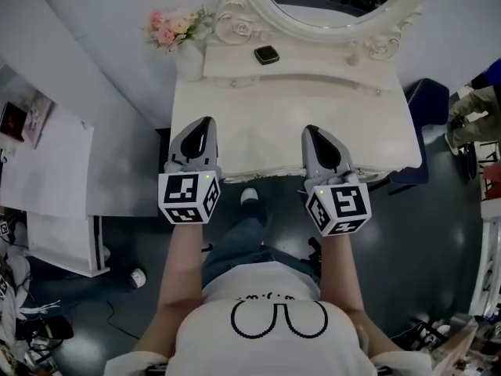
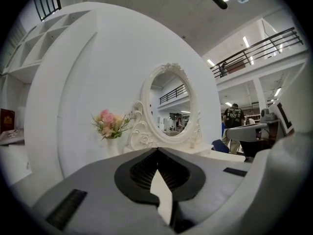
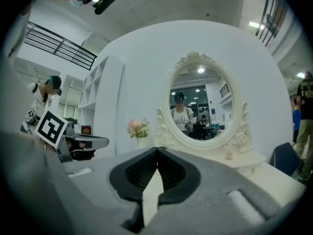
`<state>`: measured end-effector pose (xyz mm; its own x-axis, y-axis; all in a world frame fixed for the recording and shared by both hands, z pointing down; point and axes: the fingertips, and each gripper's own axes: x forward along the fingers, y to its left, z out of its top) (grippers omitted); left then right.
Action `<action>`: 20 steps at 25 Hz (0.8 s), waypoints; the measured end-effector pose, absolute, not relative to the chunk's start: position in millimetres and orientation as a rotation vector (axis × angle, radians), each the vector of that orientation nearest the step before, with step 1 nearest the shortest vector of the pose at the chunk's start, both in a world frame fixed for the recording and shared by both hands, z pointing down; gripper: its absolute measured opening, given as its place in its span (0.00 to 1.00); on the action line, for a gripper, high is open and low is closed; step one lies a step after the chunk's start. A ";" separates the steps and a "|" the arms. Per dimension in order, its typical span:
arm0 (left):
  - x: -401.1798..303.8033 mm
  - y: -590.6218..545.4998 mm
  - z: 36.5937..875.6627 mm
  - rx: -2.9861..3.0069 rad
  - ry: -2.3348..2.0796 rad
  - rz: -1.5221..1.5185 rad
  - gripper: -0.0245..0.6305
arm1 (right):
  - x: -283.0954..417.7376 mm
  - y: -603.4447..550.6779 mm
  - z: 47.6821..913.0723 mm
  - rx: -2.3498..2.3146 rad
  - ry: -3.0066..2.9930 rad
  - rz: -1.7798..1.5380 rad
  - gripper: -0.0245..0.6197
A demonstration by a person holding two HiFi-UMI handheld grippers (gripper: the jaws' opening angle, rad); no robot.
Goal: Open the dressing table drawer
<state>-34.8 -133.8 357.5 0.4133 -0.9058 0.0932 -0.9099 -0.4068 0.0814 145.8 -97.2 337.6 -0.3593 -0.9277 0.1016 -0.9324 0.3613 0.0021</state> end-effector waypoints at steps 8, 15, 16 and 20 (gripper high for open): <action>-14.4 -209.7 395.1 2.493 -1.570 0.149 0.05 | 162.0 -176.0 358.3 1.711 -2.480 0.153 0.03; -3.2 -272.9 449.8 2.393 -1.518 0.267 0.25 | 164.6 -241.7 386.7 1.661 -2.440 0.217 0.03; -2.2 -280.7 459.1 2.376 -1.514 0.299 0.25 | 165.1 -249.0 392.5 1.652 -2.432 0.229 0.03; 1.4 -310.2 487.8 2.335 -1.501 0.381 0.25 | 167.7 -273.5 416.3 1.618 -2.395 0.284 0.03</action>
<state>1.4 -310.2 487.8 0.4065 -0.8219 0.3991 -0.9127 -0.3851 0.1365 167.7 -273.5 416.3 -0.3602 -0.8829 0.3013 -0.9289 0.3692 -0.0284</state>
